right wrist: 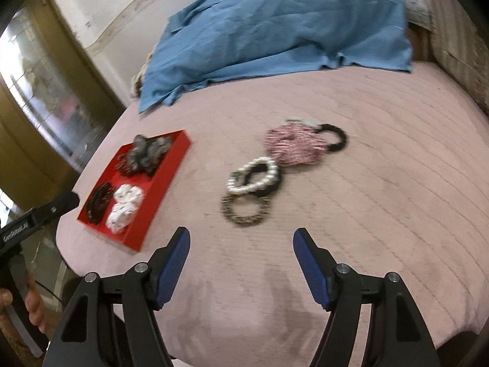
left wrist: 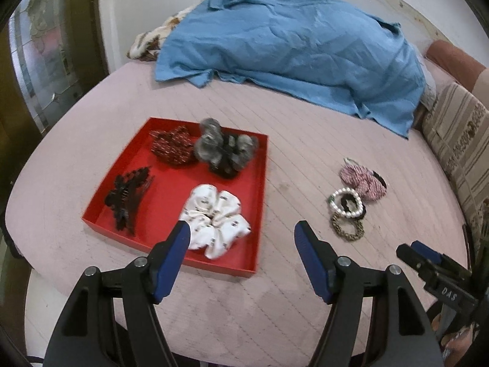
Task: Organize jewelry
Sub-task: 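Move both tools back toward the remaining bracelets and hair ties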
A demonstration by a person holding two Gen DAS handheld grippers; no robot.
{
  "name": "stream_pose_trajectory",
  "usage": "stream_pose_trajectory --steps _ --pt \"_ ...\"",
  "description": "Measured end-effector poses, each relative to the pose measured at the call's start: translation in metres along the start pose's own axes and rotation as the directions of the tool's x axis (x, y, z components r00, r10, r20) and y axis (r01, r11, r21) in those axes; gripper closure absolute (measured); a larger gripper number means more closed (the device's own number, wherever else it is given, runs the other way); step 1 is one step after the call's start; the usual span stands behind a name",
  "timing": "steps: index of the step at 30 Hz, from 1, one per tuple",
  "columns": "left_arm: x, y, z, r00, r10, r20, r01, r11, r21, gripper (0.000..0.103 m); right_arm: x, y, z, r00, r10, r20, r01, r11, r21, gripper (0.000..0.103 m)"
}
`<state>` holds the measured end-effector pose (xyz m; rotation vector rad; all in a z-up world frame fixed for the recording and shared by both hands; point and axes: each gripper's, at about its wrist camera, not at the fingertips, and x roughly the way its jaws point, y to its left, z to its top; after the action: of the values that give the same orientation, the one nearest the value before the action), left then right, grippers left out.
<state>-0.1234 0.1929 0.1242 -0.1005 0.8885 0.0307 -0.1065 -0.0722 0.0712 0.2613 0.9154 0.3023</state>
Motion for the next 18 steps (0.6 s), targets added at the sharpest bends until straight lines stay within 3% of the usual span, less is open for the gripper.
stream_pose_trajectory --steps 11,18 --pt "0.036 -0.058 -0.005 0.996 -0.063 -0.069 0.072 0.989 0.130 0.033 0.000 -0.054 -0.007 0.999 -0.041 0.007 0.040 0.994 0.104 0.028" --pt "0.087 -0.087 0.015 0.974 -0.175 -0.141 0.193 0.973 0.124 0.033 0.009 -0.075 -0.009 0.999 -0.036 -0.010 0.037 0.988 0.151 0.028"
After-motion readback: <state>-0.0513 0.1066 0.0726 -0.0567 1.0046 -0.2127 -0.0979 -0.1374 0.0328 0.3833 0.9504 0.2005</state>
